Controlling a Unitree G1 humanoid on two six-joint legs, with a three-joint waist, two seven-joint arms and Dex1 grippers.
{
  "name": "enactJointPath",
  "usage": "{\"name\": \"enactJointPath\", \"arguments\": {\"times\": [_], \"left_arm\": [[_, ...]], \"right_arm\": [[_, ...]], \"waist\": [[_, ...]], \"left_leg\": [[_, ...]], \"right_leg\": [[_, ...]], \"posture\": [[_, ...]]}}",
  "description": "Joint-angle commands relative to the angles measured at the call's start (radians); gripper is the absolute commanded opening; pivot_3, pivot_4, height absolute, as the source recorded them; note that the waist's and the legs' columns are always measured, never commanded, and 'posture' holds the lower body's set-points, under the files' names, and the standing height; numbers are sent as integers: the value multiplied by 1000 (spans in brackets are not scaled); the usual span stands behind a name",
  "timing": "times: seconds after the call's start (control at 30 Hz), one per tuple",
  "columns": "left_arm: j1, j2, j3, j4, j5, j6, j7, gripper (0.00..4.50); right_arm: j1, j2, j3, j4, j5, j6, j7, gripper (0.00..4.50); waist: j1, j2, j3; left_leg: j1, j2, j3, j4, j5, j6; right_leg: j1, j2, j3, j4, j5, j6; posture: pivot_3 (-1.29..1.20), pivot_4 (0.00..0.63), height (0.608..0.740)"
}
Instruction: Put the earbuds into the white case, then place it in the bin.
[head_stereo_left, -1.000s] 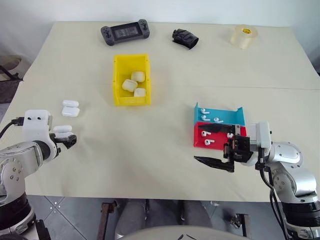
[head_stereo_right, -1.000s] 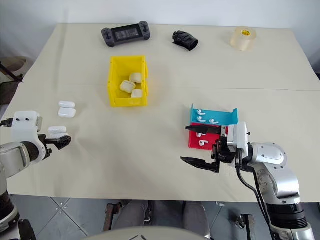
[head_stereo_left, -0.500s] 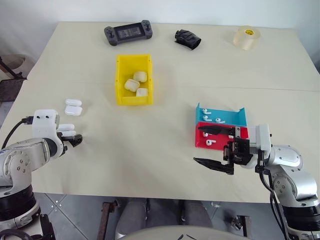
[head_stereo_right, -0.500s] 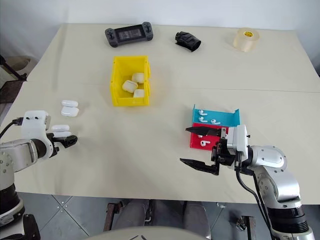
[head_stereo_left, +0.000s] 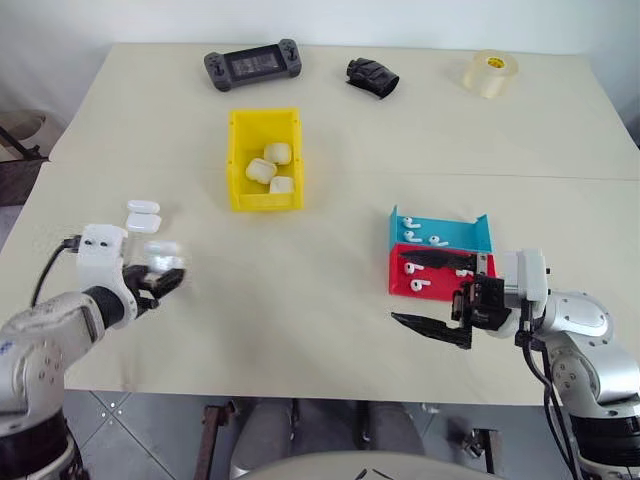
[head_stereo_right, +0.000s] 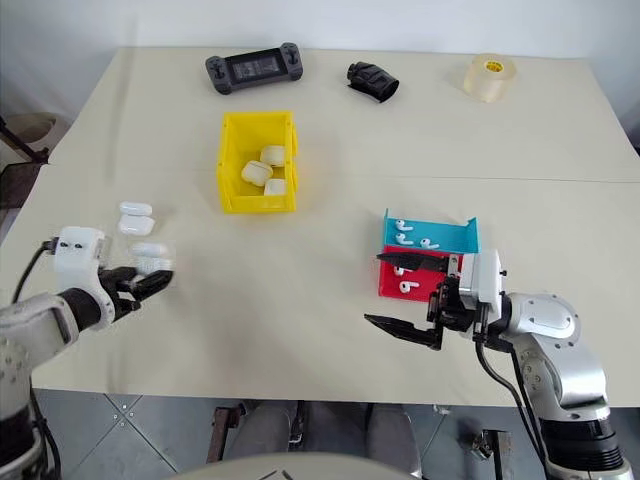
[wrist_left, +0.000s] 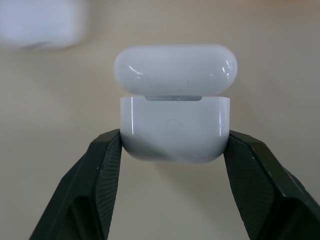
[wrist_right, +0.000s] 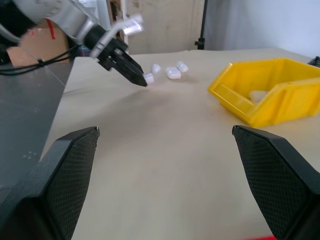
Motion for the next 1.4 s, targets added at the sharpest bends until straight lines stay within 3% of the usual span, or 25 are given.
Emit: {"name": "enactJointPath", "arguments": {"times": [0.03,0.2,0.5,0.7,0.87,1.03,1.17,1.4], "left_arm": [[122,-11,27,-89,-99,-310,-374,2742],[120,-66,-156,7,-39,-651,-663,2742],[-127,-279,-525,298,122,-1072,-872,2742],[-276,-447,-603,504,163,-1360,-945,2742],[-331,-491,-640,552,120,-1345,-968,2742],[-312,-479,-651,537,108,-1319,-965,2742],[-283,-475,-653,501,110,-1299,-926,2742],[-240,-451,-673,442,115,-1286,-896,2742]], "right_arm": [[11,-37,-70,-11,22,-6,4,4500],[55,-88,-162,-10,29,4,-2,4500],[290,-137,-404,-75,22,8,-11,4500],[461,-143,-578,-91,1,8,-5,4500],[522,-194,-613,-121,-39,78,-29,4500],[486,-336,-543,-201,-61,330,-149,4500],[305,-493,-373,-221,-43,531,-227,4500],[51,-607,-126,-166,-67,698,-250,4500]], "waist": [[1,0,0],[10,4,1],[9,6,0],[10,4,1],[4,5,0],[7,5,0],[5,5,0],[13,5,1]], "left_leg": [[0,0,0,-1,0,0],[0,1,1,-2,1,1],[0,0,2,-1,1,4],[0,-5,2,3,1,6],[1,-4,3,3,1,6],[1,0,2,4,1,6],[0,1,1,7,1,6],[-3,-1,-3,6,1,7]], "right_leg": [[1,0,0,-3,0,0],[4,0,-4,-10,-1,-1],[6,0,-6,-5,0,0],[6,1,-8,-5,1,1],[7,2,-7,-4,1,1],[7,1,-7,-4,1,1],[7,2,-7,-4,1,1],[7,0,-9,-7,1,1]], "posture": [[0,150,740],[0,150,740],[0,150,740],[0,150,740],[0,150,740],[0,150,740],[0,150,740],[0,150,740]]}}
